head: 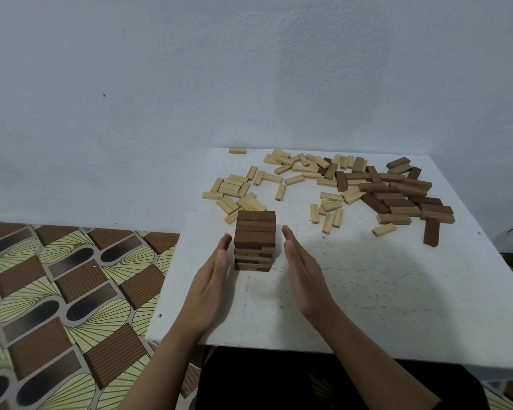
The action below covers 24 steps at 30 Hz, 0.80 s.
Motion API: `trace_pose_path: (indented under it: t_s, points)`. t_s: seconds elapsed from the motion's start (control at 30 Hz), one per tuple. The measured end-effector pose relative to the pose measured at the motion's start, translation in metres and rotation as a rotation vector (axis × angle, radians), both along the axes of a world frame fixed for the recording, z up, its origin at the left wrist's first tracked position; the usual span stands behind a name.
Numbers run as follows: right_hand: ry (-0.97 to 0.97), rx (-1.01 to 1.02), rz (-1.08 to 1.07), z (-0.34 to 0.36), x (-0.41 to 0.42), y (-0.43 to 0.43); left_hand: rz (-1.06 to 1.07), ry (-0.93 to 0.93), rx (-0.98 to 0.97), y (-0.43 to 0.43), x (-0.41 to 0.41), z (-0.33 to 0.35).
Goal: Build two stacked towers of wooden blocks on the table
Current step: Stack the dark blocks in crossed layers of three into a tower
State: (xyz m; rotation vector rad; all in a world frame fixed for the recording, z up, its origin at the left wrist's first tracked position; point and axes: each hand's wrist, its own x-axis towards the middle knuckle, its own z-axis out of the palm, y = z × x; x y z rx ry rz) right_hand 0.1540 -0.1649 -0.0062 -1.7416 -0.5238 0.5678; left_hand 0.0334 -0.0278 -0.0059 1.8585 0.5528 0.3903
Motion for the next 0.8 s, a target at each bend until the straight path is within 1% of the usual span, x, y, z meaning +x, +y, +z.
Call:
trace_pose_path:
  t_s: [0.13, 0.23, 0.37, 0.8]
  points:
    - [-0.017, -0.053, 0.037, -0.006, 0.001, -0.004, -0.039, 0.015, 0.008, 0.003, -0.003, -0.005]
    - [-0.041, -0.085, 0.090, -0.007, -0.002, -0.005, -0.066, 0.017, 0.065, -0.001, -0.006, -0.008]
    - [-0.119, -0.101, 0.142, -0.008, -0.005, -0.002, -0.069, -0.005, 0.133, -0.004, -0.006, -0.014]
    - [-0.235, -0.219, 0.178, -0.016, -0.005, 0.005, -0.071, -0.042, 0.215, -0.007, -0.005, -0.013]
